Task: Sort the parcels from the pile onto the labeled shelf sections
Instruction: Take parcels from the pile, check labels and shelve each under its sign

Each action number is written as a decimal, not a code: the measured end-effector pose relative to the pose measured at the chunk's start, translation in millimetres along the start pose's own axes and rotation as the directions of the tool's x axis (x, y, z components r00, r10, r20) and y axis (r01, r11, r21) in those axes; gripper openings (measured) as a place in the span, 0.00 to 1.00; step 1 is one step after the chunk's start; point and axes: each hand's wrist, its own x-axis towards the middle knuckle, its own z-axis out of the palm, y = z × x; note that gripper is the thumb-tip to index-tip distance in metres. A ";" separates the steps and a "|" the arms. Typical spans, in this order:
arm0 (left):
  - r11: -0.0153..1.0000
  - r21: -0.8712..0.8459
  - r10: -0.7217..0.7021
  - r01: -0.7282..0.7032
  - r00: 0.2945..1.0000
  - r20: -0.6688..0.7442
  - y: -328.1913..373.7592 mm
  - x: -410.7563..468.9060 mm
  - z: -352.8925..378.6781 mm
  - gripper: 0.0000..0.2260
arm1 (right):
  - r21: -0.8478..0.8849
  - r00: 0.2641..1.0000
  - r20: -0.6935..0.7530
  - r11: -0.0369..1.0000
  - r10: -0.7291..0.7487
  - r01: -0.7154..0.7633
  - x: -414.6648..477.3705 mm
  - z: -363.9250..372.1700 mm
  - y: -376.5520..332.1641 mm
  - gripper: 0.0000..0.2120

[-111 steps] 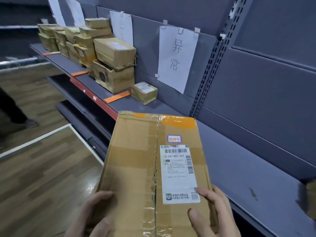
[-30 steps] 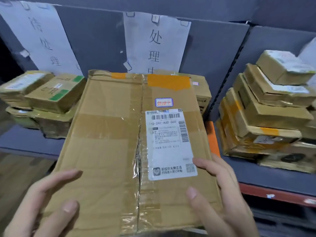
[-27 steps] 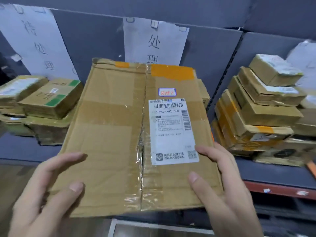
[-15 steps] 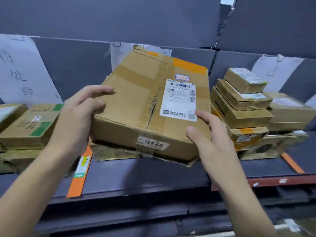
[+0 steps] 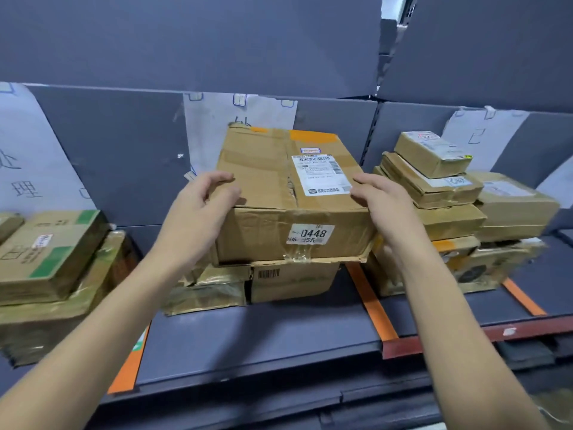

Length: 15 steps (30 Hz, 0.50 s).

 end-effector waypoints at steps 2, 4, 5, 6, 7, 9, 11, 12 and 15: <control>0.998 0.063 0.026 -0.026 1.000 0.001 0.0 -0.8 5.2 0.13 | 0.002 1.000 0.025 1.000 0.013 -0.013 6.6 -6.6 3.4 0.11; 0.994 0.100 0.040 -0.038 0.999 -0.022 -3.9 -0.7 7.4 0.17 | -0.012 0.995 0.091 0.999 0.039 -0.038 11.5 -12.2 4.8 0.13; 0.994 0.099 0.041 -0.038 0.999 -0.029 -5.6 -0.1 7.6 0.18 | -0.029 0.991 0.120 0.998 0.054 -0.051 14.8 -14.7 4.6 0.13; 0.995 0.090 0.043 -0.040 0.998 -0.035 -7.1 0.7 7.2 0.18 | -0.055 0.987 0.146 0.997 0.063 -0.056 19.2 -17.4 4.6 0.12; 0.996 0.080 0.046 -0.042 0.998 -0.043 -7.6 1.3 6.9 0.19 | -0.091 0.982 0.177 0.995 0.066 -0.050 22.9 -19.6 3.5 0.11; 0.997 0.069 0.051 -0.047 0.996 -0.069 -7.0 2.0 7.7 0.21 | -0.183 0.968 0.244 0.983 0.053 -0.008 32.2 -22.5 -1.0 0.11; 0.996 0.074 0.060 -0.053 0.994 -0.093 -7.8 1.2 9.2 0.22 | -0.256 0.959 0.283 0.966 0.029 0.046 45.7 -23.0 -8.8 0.14; 0.995 0.085 0.068 -0.058 0.991 -0.112 -8.2 0.1 10.1 0.23 | -0.292 0.955 0.295 0.953 0.009 0.082 55.5 -22.9 -12.7 0.16; 0.989 0.125 0.104 -0.082 0.978 -0.178 -9.7 -3.1 12.4 0.24 | -0.480 0.950 0.302 0.848 -0.079 0.223 83.2 -16.0 -26.4 0.24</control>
